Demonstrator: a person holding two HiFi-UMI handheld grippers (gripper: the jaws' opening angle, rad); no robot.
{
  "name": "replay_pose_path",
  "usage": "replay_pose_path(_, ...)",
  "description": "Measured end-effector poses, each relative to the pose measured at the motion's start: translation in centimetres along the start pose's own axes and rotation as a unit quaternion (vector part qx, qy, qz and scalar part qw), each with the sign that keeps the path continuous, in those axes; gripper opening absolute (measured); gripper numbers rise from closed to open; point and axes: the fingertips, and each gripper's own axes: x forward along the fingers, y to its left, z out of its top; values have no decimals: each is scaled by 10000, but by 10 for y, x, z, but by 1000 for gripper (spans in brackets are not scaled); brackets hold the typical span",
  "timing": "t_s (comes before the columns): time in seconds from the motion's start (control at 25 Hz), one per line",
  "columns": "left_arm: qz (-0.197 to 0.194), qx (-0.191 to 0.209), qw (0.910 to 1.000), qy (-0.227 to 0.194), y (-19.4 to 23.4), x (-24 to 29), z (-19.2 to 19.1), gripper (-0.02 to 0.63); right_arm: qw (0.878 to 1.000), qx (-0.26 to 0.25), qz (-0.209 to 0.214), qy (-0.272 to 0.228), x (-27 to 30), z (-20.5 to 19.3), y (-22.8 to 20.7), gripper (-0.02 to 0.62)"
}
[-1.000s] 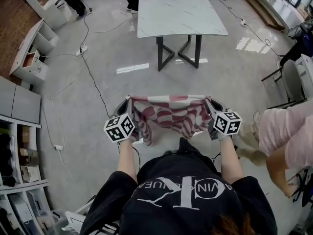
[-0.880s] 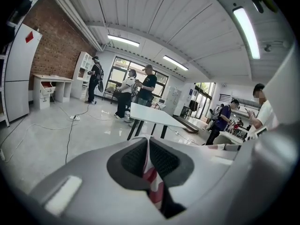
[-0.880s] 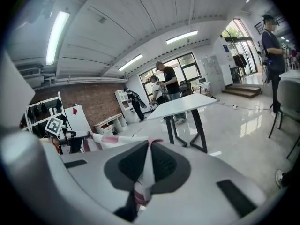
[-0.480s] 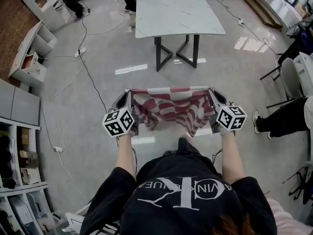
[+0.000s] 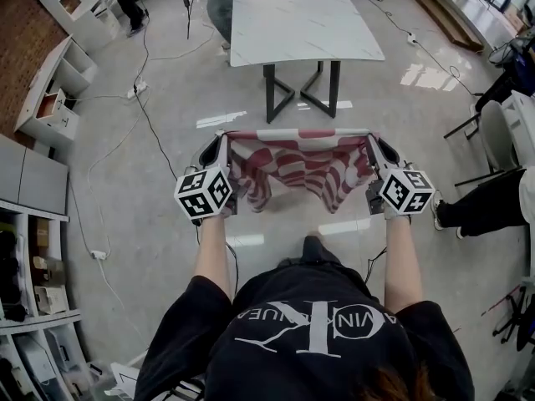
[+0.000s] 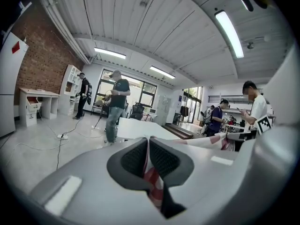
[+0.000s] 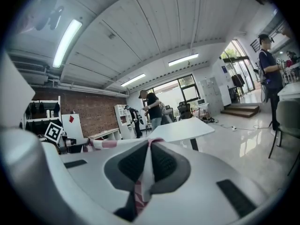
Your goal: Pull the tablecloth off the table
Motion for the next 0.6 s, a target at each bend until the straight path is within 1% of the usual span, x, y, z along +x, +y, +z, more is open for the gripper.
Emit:
replay_pose_path(0.12,-32,59,9999,-147,-4,0,16,20,9999,-95,28,-135,0,17,2,18)
replay_pose_path(0.32,-23,102,9993,-361,-6,-3,31,20,9992,-221,57,-341,1,38,8,18)
replay_pose_path(0.6,60,203,9980,-594,-5,-2,54,20,9980,-378,145,-491,8,60,12,18)
